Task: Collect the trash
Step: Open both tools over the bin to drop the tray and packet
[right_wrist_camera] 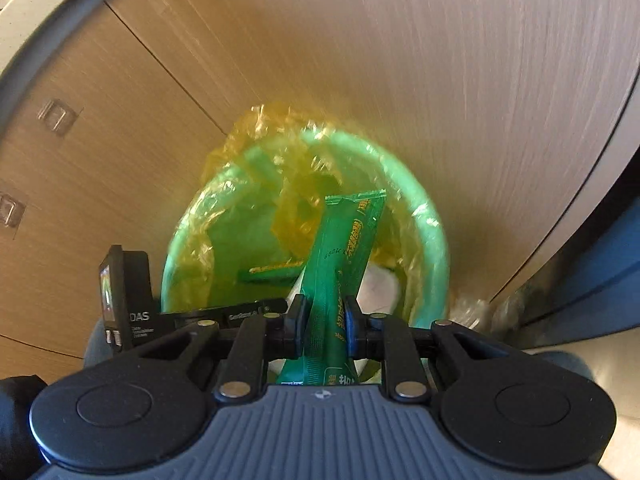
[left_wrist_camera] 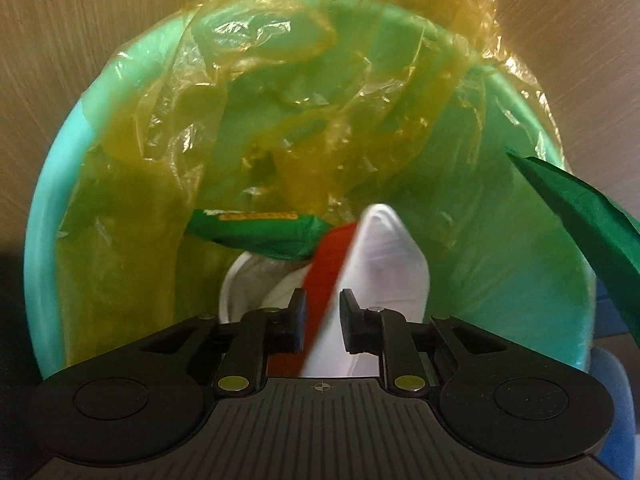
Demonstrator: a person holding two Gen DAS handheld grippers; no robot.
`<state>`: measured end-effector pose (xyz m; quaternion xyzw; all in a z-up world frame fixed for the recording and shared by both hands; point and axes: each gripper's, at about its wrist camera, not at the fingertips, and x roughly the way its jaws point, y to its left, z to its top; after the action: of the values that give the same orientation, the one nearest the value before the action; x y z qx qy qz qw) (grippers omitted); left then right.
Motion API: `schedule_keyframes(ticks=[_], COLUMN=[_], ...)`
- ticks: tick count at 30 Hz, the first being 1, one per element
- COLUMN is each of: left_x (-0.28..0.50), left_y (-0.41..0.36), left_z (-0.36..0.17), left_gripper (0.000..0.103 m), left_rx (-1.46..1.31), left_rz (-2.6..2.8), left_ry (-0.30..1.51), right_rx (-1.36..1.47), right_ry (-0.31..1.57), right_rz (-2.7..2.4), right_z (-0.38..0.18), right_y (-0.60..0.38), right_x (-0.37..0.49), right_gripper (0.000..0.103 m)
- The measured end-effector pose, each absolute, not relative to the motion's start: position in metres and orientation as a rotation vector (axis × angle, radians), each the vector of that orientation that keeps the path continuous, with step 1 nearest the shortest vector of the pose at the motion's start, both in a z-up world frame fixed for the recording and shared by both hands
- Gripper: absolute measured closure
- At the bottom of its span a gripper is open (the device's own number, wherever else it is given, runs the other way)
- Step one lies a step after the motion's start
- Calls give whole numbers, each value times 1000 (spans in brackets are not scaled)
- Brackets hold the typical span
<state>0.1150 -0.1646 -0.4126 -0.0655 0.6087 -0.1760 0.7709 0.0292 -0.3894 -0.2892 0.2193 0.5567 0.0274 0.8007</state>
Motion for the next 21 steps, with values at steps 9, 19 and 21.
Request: schedule_keyframes(ticks=[9, 19, 21], left_x=[110, 110, 112], left_y=[-118, -95, -93], left_z=[-356, -354, -357], left_gripper=[83, 83, 83], left_rx=[-311, -423, -459], left_rz=[-461, -533, -536], left_ry=[1148, 1149, 1152], right_rx=[289, 391, 418], right_ry=[1324, 1717, 1753], right_rz=[78, -16, -18], right_z=[-323, -457, -472], right_y=[-337, -311, -308], right_x=[88, 142, 146], right_gripper=[84, 84, 84])
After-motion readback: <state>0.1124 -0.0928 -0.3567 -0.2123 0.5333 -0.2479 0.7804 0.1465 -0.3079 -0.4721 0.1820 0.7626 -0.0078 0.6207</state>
